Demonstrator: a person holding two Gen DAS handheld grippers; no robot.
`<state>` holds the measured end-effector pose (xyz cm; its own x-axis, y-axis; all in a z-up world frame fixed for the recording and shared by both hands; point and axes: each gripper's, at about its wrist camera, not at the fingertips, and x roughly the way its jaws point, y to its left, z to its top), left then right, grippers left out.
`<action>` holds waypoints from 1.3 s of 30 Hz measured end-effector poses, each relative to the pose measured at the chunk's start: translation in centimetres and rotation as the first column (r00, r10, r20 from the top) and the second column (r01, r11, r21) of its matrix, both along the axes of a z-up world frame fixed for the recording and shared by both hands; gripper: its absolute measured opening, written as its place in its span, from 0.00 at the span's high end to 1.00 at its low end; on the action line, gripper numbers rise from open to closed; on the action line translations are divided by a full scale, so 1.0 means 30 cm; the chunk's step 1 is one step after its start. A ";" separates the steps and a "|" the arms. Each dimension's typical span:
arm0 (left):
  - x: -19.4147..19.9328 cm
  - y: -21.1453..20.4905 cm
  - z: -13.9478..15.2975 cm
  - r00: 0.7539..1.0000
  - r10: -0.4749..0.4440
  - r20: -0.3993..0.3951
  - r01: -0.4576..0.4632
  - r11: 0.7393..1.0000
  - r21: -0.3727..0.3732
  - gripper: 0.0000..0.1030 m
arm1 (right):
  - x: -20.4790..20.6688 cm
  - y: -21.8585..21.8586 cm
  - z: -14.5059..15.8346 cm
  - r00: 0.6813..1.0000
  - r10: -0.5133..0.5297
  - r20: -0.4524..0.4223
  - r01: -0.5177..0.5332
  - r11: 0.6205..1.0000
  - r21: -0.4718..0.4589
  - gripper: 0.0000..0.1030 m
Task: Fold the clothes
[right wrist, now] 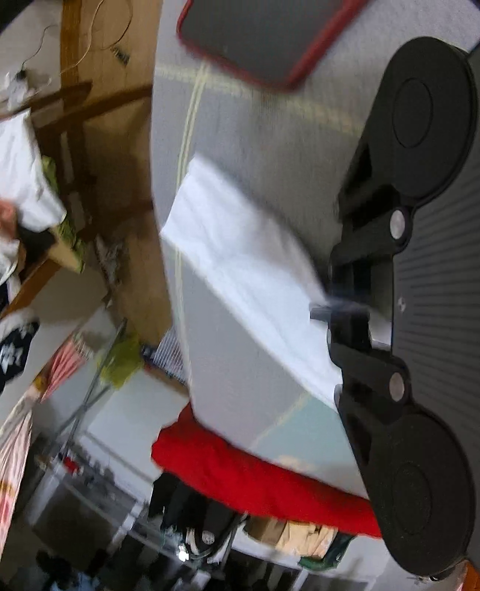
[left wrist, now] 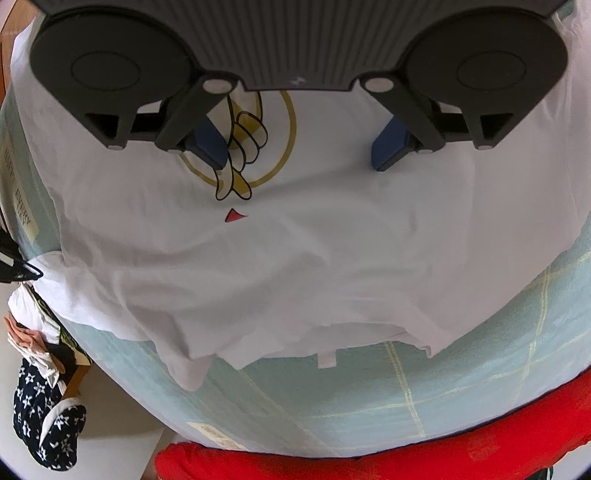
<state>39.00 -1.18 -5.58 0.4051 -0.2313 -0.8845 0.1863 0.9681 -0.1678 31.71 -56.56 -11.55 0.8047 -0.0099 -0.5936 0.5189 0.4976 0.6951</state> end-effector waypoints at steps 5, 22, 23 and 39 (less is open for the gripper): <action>0.000 0.006 0.002 1.000 -0.016 -0.003 0.016 1.000 -0.002 0.18 | 0.053 -0.002 0.063 0.994 0.054 -0.096 -0.068 0.987 -0.142 0.95; -0.001 0.018 0.004 1.000 -0.013 0.012 0.013 1.000 -0.023 0.17 | 0.217 0.265 0.136 0.924 0.306 -0.229 -0.371 0.861 -0.347 0.38; 0.000 0.019 0.004 1.000 -0.015 0.012 0.015 1.000 -0.026 0.17 | 0.216 0.228 0.135 0.932 0.285 -0.225 -0.352 0.864 -0.359 0.38; 0.007 0.021 0.007 1.000 -0.008 0.007 0.008 0.999 -0.031 0.16 | 0.363 0.010 0.093 0.901 0.121 -0.416 -0.290 0.881 -0.373 0.28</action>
